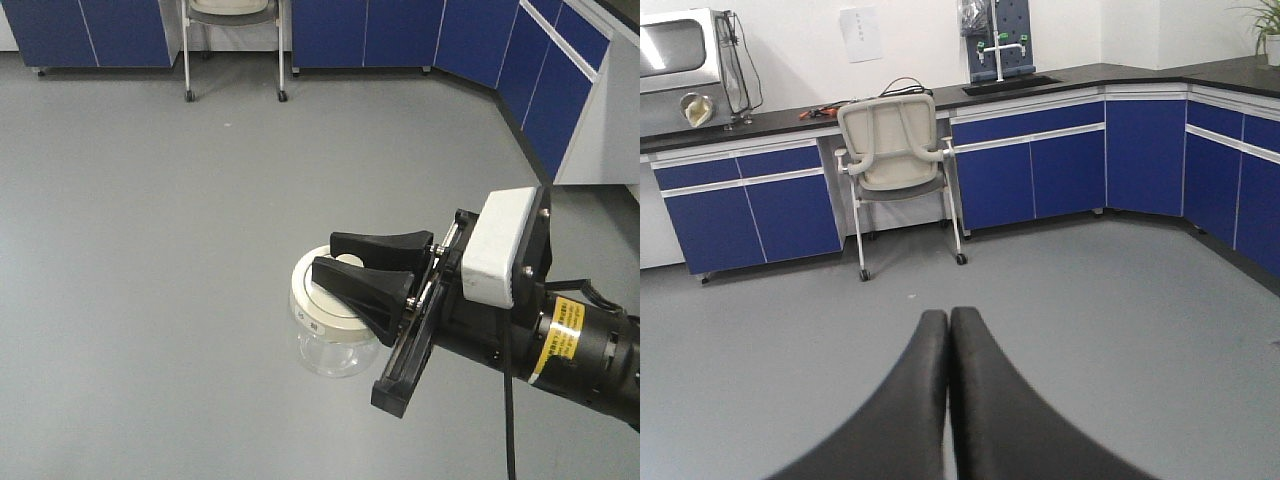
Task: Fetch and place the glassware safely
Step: 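Keep holding the jar while driving across the lab floor, then carry the jar toward the blue-cabinet counter with the right gripper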
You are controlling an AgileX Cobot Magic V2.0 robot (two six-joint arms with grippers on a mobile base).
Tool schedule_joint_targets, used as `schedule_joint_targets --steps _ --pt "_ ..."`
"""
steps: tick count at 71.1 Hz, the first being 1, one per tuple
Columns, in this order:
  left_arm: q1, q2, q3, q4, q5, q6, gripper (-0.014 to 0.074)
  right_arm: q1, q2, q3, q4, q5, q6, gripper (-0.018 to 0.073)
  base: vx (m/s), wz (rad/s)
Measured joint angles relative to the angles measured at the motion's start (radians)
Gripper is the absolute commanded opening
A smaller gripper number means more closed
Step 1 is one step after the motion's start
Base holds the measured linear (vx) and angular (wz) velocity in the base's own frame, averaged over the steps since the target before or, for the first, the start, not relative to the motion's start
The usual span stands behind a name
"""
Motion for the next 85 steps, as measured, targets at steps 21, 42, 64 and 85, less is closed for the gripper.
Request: schedule_joint_targets --steps 21,42,64,85 --pt "0.000 0.000 0.000 0.000 0.000 0.000 -0.0007 0.000 0.000 0.000 0.000 0.000 0.000 -0.0003 0.53 0.01" --pt "0.000 0.000 0.000 0.000 0.000 0.000 -0.0007 0.000 0.000 0.000 0.000 0.000 0.000 -0.0003 0.54 0.01" --pt "0.000 0.000 0.000 0.000 0.000 0.000 -0.0007 0.000 0.000 0.000 0.000 0.000 0.000 -0.0003 0.54 0.01" --pt "0.000 0.000 0.000 0.000 0.000 0.000 -0.0007 0.000 0.000 0.000 0.000 0.000 0.000 -0.0003 0.54 0.03"
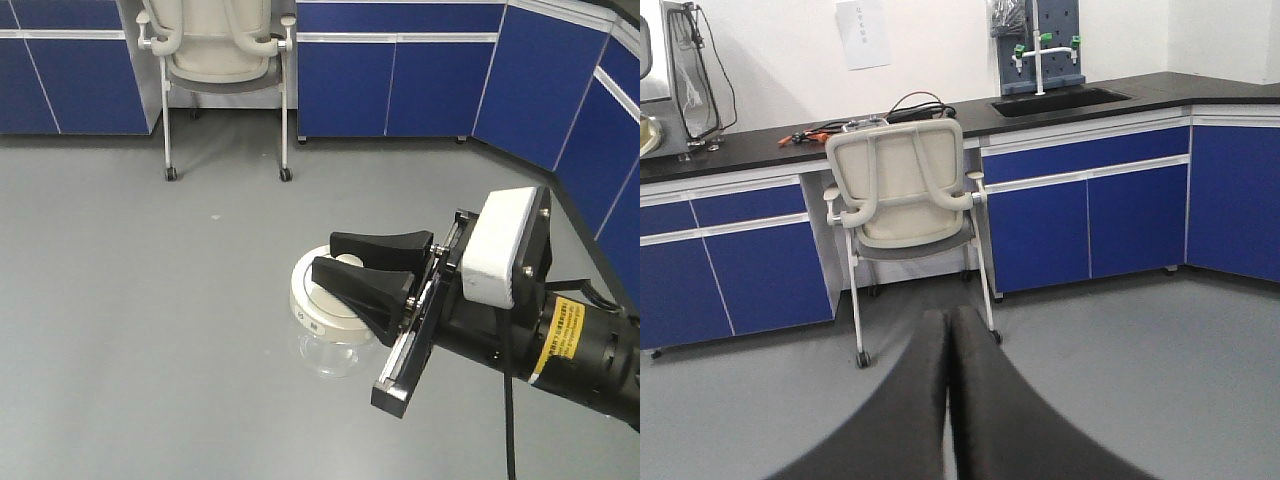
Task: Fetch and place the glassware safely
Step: 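Carry the jar toward the blue-cabinet counter with the right gripper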
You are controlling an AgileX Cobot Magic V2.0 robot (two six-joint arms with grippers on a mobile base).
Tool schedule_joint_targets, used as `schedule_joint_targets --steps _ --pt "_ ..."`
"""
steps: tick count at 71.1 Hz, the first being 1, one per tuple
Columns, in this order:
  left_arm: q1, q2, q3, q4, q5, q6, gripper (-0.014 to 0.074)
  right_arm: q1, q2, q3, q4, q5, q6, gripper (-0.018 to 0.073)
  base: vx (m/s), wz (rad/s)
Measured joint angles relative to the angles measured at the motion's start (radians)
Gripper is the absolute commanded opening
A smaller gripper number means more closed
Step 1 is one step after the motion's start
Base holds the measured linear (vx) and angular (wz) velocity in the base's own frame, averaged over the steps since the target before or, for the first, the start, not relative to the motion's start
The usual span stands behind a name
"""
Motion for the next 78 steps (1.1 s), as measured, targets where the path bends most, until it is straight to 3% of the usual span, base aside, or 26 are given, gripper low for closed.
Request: schedule_joint_targets --steps 78 --pt "0.000 0.000 0.000 0.000 0.000 0.000 -0.0007 0.000 0.000 0.000 0.000 0.000 0.000 -0.0003 0.48 -0.06"
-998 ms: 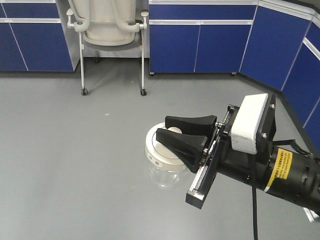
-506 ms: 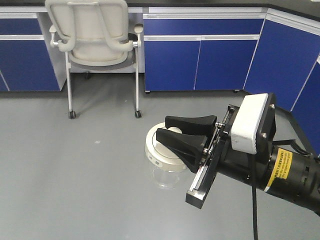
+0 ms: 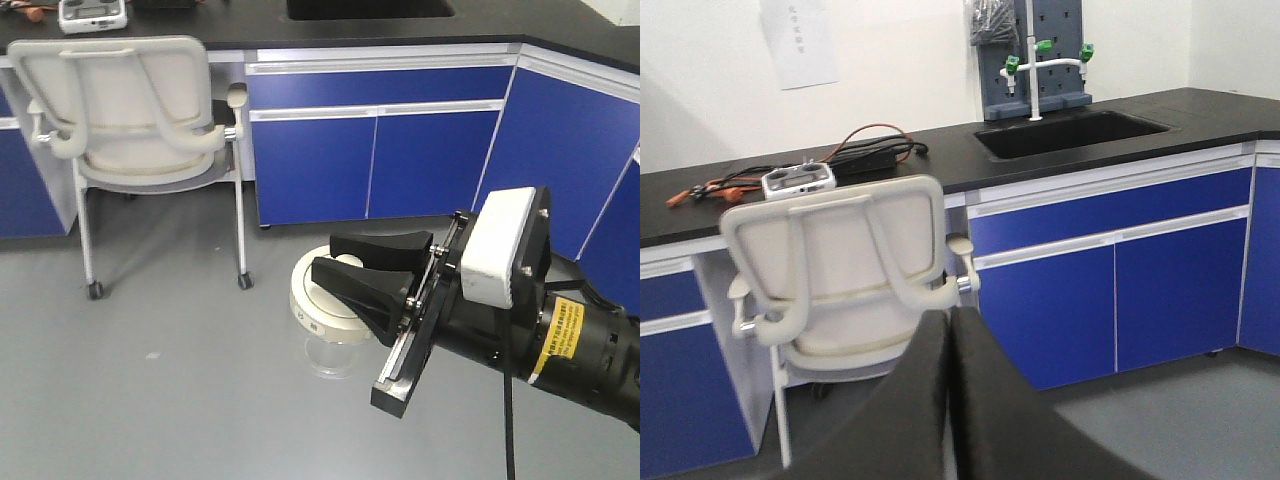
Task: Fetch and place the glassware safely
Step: 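Carry the jar toward the blue-cabinet counter with the right gripper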
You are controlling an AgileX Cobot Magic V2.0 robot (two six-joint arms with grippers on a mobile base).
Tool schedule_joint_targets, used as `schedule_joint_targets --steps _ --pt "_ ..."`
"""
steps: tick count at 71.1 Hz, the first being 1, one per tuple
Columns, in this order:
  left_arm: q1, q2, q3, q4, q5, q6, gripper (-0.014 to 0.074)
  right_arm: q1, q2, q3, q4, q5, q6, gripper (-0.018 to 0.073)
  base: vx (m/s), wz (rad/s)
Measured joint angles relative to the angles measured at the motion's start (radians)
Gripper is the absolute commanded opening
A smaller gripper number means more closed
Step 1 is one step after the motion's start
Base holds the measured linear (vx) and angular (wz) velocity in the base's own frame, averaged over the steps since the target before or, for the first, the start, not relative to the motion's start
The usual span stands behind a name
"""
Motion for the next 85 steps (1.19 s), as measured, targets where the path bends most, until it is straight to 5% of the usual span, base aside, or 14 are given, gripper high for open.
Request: schedule_joint_targets --steps 35,85 --pt "0.000 0.000 0.000 0.000 0.000 0.000 -0.0007 0.000 0.000 0.000 0.000 0.000 0.000 -0.0003 0.27 -0.47" --pt "0.000 0.000 0.000 0.000 0.000 0.000 -0.0007 0.000 0.000 0.000 0.000 0.000 0.000 -0.0003 0.16 -0.98"
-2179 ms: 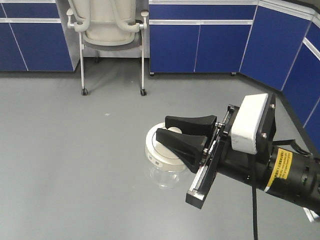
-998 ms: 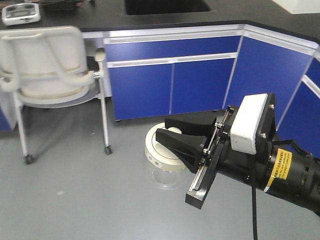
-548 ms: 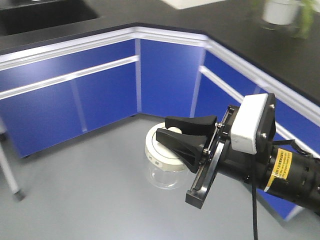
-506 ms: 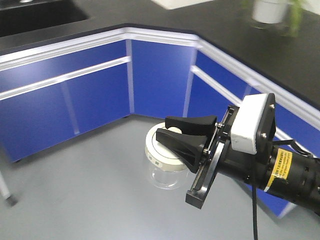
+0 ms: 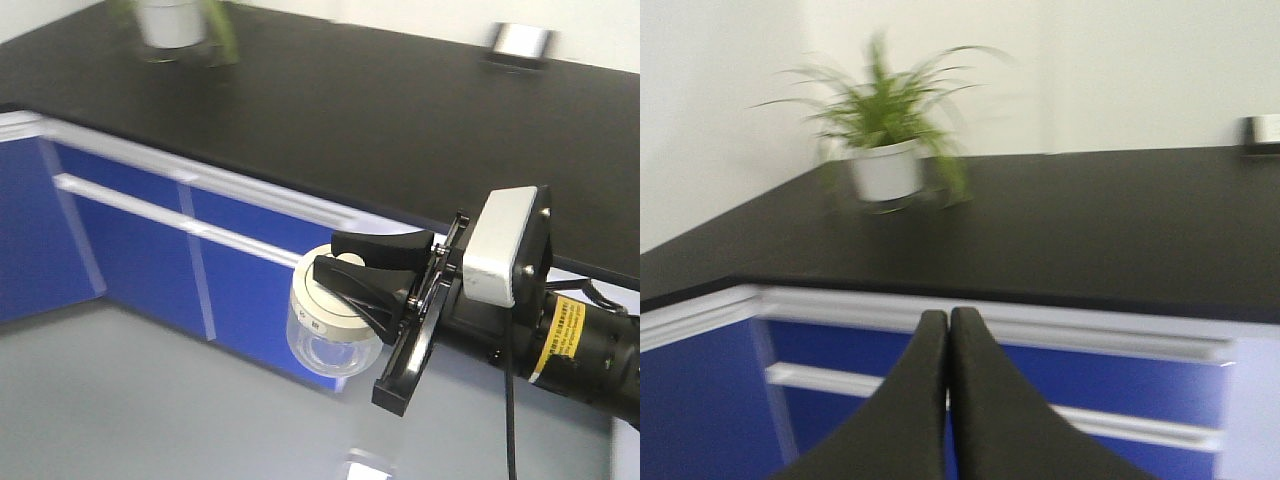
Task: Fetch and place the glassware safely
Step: 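Carry the jar toward the blue-cabinet counter with the right gripper, then hold the jar above the black countertop while the base settles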
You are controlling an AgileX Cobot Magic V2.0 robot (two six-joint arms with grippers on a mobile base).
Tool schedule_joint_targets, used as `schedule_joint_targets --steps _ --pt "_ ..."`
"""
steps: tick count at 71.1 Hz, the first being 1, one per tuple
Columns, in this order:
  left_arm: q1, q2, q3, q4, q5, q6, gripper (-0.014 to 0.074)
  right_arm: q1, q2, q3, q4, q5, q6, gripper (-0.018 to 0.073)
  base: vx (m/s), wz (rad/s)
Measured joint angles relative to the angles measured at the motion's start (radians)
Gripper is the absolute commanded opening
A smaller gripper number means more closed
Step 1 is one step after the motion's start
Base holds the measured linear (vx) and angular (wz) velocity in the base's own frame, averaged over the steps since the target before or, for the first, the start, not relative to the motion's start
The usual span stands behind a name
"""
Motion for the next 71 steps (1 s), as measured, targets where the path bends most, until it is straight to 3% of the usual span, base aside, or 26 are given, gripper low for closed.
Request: schedule_joint_targets --steps 35,71 --pt "0.000 0.000 0.000 0.000 0.000 0.000 -0.0007 0.000 0.000 0.000 0.000 0.000 0.000 -0.0003 0.16 -0.83" --pt "0.000 0.000 0.000 0.000 0.000 0.000 -0.0007 0.000 0.000 0.000 0.000 0.000 0.000 -0.0003 0.14 -0.22"
